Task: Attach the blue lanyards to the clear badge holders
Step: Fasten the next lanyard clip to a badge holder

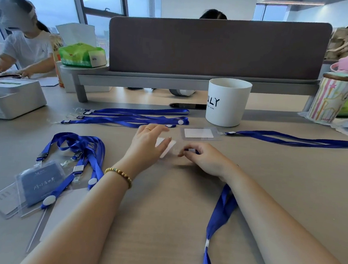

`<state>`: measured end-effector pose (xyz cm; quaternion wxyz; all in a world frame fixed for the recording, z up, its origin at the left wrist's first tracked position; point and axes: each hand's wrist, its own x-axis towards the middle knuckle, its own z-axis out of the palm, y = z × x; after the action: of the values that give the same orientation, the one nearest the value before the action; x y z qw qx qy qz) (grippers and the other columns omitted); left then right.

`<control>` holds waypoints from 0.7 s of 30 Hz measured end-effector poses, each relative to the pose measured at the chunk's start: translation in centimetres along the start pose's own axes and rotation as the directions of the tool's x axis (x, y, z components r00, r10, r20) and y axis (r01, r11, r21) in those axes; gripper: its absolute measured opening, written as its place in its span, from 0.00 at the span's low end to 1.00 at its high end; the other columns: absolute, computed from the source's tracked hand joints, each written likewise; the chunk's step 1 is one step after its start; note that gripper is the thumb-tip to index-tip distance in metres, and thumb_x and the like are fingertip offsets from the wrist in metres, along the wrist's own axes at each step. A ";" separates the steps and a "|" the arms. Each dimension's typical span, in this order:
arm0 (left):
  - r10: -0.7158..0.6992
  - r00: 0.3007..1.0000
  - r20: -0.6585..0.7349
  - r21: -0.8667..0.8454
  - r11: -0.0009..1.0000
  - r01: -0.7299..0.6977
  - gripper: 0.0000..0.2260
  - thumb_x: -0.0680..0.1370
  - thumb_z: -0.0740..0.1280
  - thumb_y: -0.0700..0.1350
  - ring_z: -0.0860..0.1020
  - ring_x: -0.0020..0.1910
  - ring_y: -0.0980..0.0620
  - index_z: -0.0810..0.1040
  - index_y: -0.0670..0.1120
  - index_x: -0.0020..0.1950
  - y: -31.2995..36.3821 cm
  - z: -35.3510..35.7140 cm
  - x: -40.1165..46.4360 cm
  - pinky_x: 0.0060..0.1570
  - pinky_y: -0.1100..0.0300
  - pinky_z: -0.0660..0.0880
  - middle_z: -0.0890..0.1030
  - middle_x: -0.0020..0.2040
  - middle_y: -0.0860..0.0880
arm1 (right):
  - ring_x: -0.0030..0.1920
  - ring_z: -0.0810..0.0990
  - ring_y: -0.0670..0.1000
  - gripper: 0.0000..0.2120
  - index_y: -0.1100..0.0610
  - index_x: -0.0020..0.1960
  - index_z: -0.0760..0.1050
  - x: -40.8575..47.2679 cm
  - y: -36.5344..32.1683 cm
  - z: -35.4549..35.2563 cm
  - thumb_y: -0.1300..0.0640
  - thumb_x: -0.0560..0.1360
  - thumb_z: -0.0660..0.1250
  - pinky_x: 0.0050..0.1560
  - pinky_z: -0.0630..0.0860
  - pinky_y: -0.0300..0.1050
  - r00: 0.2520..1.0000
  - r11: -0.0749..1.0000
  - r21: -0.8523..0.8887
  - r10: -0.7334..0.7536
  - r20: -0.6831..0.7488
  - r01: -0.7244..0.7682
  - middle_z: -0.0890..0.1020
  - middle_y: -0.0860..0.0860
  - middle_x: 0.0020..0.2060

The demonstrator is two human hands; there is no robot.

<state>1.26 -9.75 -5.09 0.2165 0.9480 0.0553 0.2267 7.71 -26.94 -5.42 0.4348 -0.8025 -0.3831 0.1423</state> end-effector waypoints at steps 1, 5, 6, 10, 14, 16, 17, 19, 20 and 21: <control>0.031 1.000 0.003 0.013 0.999 -0.031 0.17 0.79 0.59 0.52 0.61 0.69 0.48 0.70 0.51 0.66 0.0 -0.3 0.1 0.69 0.51 0.56 0.70 0.67 0.50 | 0.49 0.76 0.36 0.11 0.50 0.51 0.79 -0.1 -0.1 -0.2 0.59 0.80 0.58 0.52 0.68 0.26 1.000 1.000 -0.008 -0.002 0.013 0.002 0.81 0.42 0.48; 0.033 0.996 0.081 0.070 0.997 -0.039 0.20 0.79 0.54 0.57 0.63 0.71 0.49 0.69 0.52 0.68 -0.7 -0.5 1.0 0.73 0.44 0.43 0.72 0.66 0.51 | 0.29 0.71 0.37 0.11 0.48 0.47 0.78 -0.4 -0.3 -0.6 0.58 0.80 0.58 0.33 0.65 0.27 0.999 0.999 0.048 -0.007 0.053 0.004 0.77 0.35 0.28; 0.021 0.993 0.120 0.058 0.998 -0.028 0.20 0.78 0.54 0.58 0.68 0.66 0.49 0.72 0.51 0.64 -0.8 -0.4 1.1 0.73 0.43 0.48 0.76 0.61 0.50 | 0.27 0.68 0.40 0.11 0.48 0.47 0.78 -0.4 -0.3 -0.6 0.57 0.80 0.59 0.31 0.64 0.29 0.998 0.998 0.060 0.000 0.056 -0.004 0.75 0.38 0.24; -0.026 0.968 0.249 -0.084 0.995 0.049 0.20 0.78 0.58 0.57 0.75 0.41 0.46 0.77 0.41 0.45 -0.6 0.2 0.9 0.45 0.55 0.73 0.77 0.40 0.44 | 0.28 0.66 0.42 0.12 0.45 0.44 0.78 -0.4 -0.3 -0.7 0.55 0.80 0.59 0.31 0.63 0.35 0.998 0.998 0.031 0.045 0.037 -0.046 0.69 0.42 0.22; 0.023 0.977 0.214 -0.215 0.976 0.025 0.16 0.79 0.56 0.54 0.71 0.32 0.52 0.69 0.46 0.37 -0.1 0.1 0.7 0.35 0.66 0.68 0.71 0.32 0.49 | 0.27 0.66 0.44 0.10 0.49 0.43 0.79 -0.4 -0.8 -0.7 0.54 0.79 0.60 0.32 0.63 0.38 0.997 0.996 0.031 0.080 0.009 -0.081 0.68 0.45 0.24; 0.064 0.983 0.169 -0.269 0.963 -0.017 0.16 0.80 0.55 0.52 0.69 0.29 0.55 0.66 0.49 0.34 0.0 0.0 0.7 0.30 0.70 0.66 0.69 0.30 0.51 | 0.25 0.65 0.43 0.09 0.53 0.45 0.79 -0.5 -1.1 -0.6 0.53 0.79 0.61 0.30 0.61 0.37 0.996 0.995 0.040 0.090 -0.001 -0.090 0.68 0.46 0.24; 0.071 0.985 0.160 -0.289 0.957 -0.022 0.16 0.80 0.54 0.52 0.69 0.29 0.55 0.65 0.49 0.34 0.0 0.0 0.6 0.29 0.70 0.66 0.69 0.30 0.52 | 0.25 0.65 0.43 0.09 0.54 0.46 0.79 -0.6 -1.4 -0.5 0.52 0.78 0.62 0.30 0.61 0.37 0.995 0.995 0.036 0.095 -0.003 -0.095 0.68 0.46 0.24; 0.073 0.984 0.162 -0.297 0.955 -0.022 0.16 0.80 0.54 0.52 0.69 0.29 0.55 0.66 0.48 0.34 -0.1 -0.1 0.6 0.30 0.70 0.66 0.69 0.30 0.51 | 0.27 0.66 0.45 0.10 0.53 0.43 0.79 -0.7 -1.9 -0.4 0.51 0.78 0.62 0.30 0.62 0.37 0.995 0.994 0.023 0.104 0.003 -0.104 0.69 0.47 0.25; 0.071 0.982 0.175 -0.273 0.962 -0.021 0.16 0.80 0.54 0.52 0.69 0.29 0.54 0.67 0.47 0.35 -0.3 -0.1 0.5 0.32 0.68 0.67 0.70 0.30 0.50 | 0.28 0.66 0.46 0.10 0.52 0.41 0.78 -0.7 -2.0 -0.3 0.51 0.78 0.62 0.31 0.63 0.38 0.994 0.994 0.019 0.109 0.009 -0.109 0.69 0.48 0.26; 0.068 0.978 0.198 -0.230 0.973 -0.021 0.17 0.80 0.54 0.53 0.70 0.30 0.53 0.68 0.46 0.36 -0.3 -0.1 0.5 0.34 0.65 0.67 0.71 0.31 0.49 | 0.29 0.67 0.46 0.11 0.51 0.39 0.77 -0.8 -2.2 -0.4 0.50 0.78 0.63 0.33 0.64 0.38 0.993 0.993 0.017 0.115 0.019 -0.116 0.70 0.48 0.27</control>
<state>1.66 -9.34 -4.98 0.3227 0.9363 -0.0148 0.1378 6.32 -27.01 -3.50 0.4296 -0.8180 -0.3386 0.1779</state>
